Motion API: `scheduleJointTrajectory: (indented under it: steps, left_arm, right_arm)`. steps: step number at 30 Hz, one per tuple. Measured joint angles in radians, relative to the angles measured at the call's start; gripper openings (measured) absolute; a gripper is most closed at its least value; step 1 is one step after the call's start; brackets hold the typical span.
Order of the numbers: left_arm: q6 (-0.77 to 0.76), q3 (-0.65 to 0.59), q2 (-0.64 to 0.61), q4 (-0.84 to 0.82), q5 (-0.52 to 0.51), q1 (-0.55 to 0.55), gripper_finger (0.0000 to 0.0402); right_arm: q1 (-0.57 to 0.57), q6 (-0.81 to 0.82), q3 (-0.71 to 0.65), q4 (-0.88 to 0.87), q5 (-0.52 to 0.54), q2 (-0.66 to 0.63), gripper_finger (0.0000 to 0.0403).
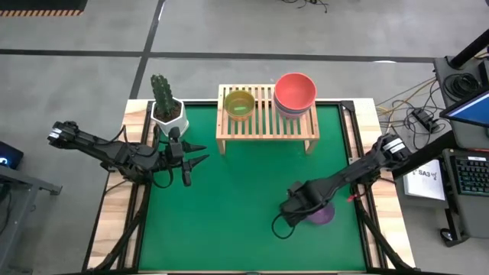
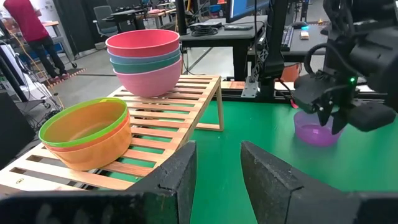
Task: Place and stack bowls onto a shelf
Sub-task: Stack the purple bowl on top of the green bowl on the shelf
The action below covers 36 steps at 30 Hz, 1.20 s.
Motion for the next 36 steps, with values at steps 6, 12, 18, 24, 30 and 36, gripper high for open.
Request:
scheduleJointTrajectory:
  steps: [6, 12, 18, 24, 30, 36]
  left_arm:
    - [-0.004, 0.0, 0.0, 0.0, 0.0, 0.0, 0.0109]
    - [-0.004, 0.0, 0.0, 0.0, 0.0, 0.0, 0.0109]
    - [-0.004, 0.0, 0.0, 0.0, 0.0, 0.0, 0.0109]
    - [-0.004, 0.0, 0.0, 0.0, 0.0, 0.0, 0.0109]
    - [-0.004, 0.0, 0.0, 0.0, 0.0, 0.0, 0.0109]
    - [-0.003, 0.0, 0.0, 0.001, 0.0, 0.0, 0.0109]
  right_arm:
    - [0.0, 0.005, -0.003, 0.005, 0.001, 0.044, 0.0182]
    - [0.0, 0.005, -0.018, 0.004, 0.002, 0.079, 0.0156]
    - [0.0, -0.02, -0.022, 0.012, 0.002, 0.091, 0.0086]
    - [0.0, -0.04, -0.022, 0.015, 0.002, 0.091, 0.0014]
    - [-0.014, -0.181, 0.019, 0.012, -0.033, 0.089, 0.0009]
    - [-0.057, -0.428, 0.183, 0.013, -0.052, 0.087, 0.0009]
